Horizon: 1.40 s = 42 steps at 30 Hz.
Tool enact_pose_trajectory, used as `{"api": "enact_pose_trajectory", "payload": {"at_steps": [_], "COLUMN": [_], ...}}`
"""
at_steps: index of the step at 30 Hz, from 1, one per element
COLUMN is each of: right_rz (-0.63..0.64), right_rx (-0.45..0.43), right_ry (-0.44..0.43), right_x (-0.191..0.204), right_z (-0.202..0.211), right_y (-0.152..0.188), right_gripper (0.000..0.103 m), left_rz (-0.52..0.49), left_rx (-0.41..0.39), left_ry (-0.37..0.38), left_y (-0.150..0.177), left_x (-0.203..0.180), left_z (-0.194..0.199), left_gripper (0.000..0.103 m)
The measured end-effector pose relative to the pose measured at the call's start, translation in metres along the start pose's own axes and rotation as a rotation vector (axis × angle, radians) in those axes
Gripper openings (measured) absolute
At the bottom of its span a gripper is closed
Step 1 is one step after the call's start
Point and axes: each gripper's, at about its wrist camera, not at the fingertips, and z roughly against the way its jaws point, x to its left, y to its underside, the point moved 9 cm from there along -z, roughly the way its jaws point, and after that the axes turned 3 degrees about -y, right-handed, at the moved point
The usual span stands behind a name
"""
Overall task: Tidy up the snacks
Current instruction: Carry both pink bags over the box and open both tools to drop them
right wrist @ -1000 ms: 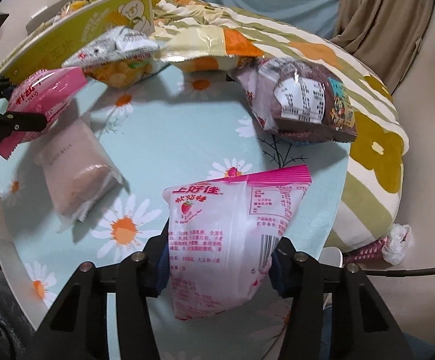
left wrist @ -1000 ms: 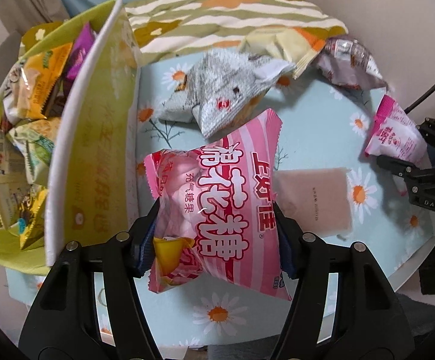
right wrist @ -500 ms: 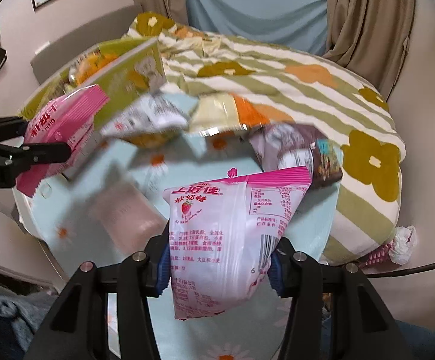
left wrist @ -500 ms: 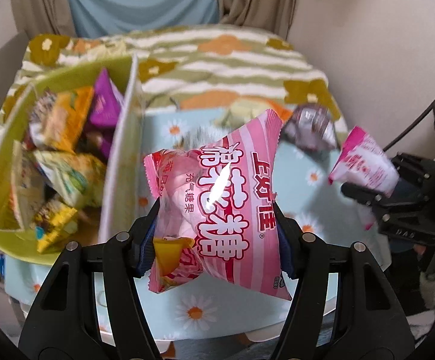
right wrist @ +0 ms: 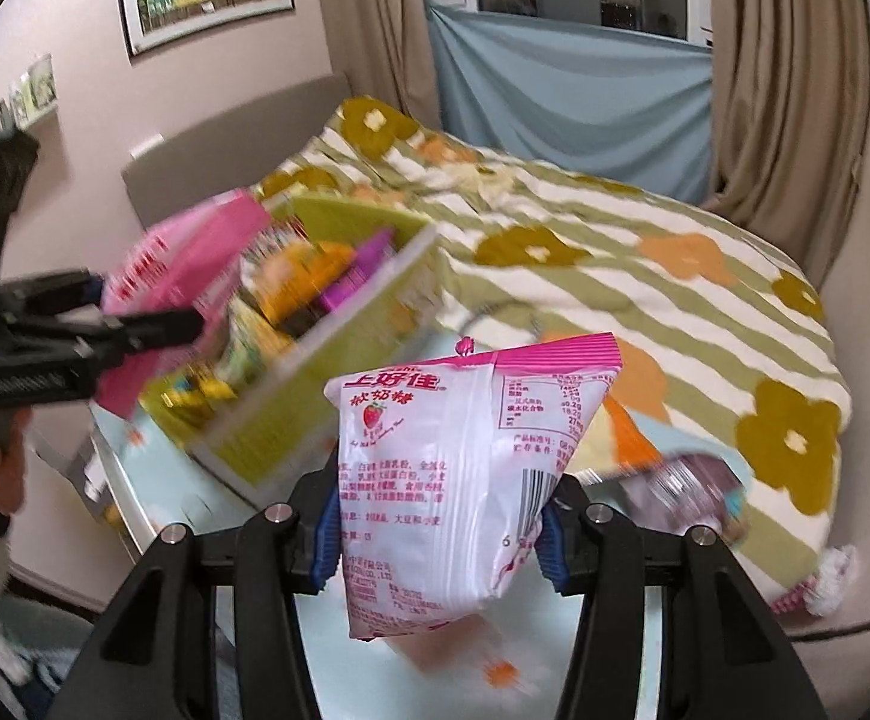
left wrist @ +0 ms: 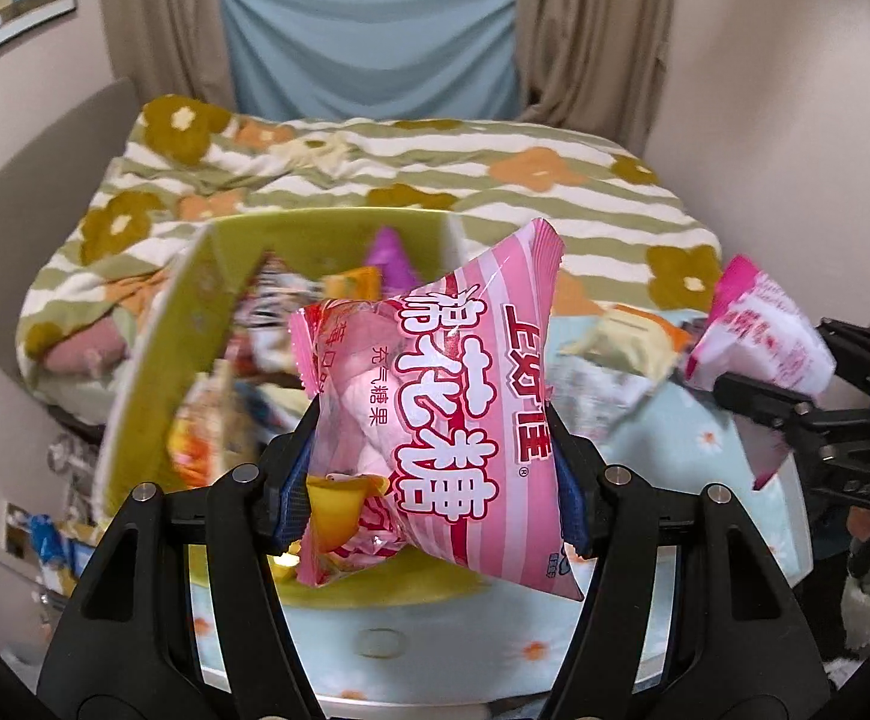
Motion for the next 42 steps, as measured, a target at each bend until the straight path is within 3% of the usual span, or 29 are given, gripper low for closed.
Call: {"api": "enact_pose_trajectory", "payload": {"at_steps": [9, 11, 12, 14, 23, 29, 36, 42], "right_rz": [-0.028, -0.037, -0.044, -0.056, -0.115, -0.142, -0.177, -0.234], "right_rx": [-0.027, -0.026, -0.026, -0.024, -0.021, -0.002, 0.029, 0.094], "right_ry": [-0.060, -0.072, -0.073, -0.074, -0.048, -0.053, -0.083, -0.100], "right_x": [0.056, 0.066, 0.070, 0.076, 0.085, 0.102, 0.127, 0.135], "right_z": [-0.040, -0.049, -0.053, -0.060, -0.079, -0.093, -0.121, -0.156], "right_y": [-0.056, -0.063, -0.065, -0.070, -0.080, -0.100, -0.126, -0.121], "right_gripper": [0.047, 0.047, 0.047, 0.047, 0.047, 0.047, 0.048, 0.051], "left_rz": [-0.008, -0.021, -0.021, -0.013, -0.027, -0.044, -0.058, -0.055], "left_rx": [0.048, 0.064, 0.081, 0.070, 0.030, 0.004, 0.031, 0.062], "left_ry": [-0.046, -0.036, -0.020, 0.003, 0.065, 0.046, 0.022, 0.022], "left_y": [-0.005, -0.002, 0.000, 0.000, -0.009, -0.020, -0.014, 0.000], "left_x": [0.068, 0.069, 0.067, 0.068, 0.095, 0.126, 0.157, 0.172], "left_z": [-0.037, -0.045, -0.049, -0.048, -0.032, -0.025, -0.035, -0.049], "left_gripper": [0.065, 0.080, 0.093, 0.102, 0.103, 0.103, 0.103, 0.103]}}
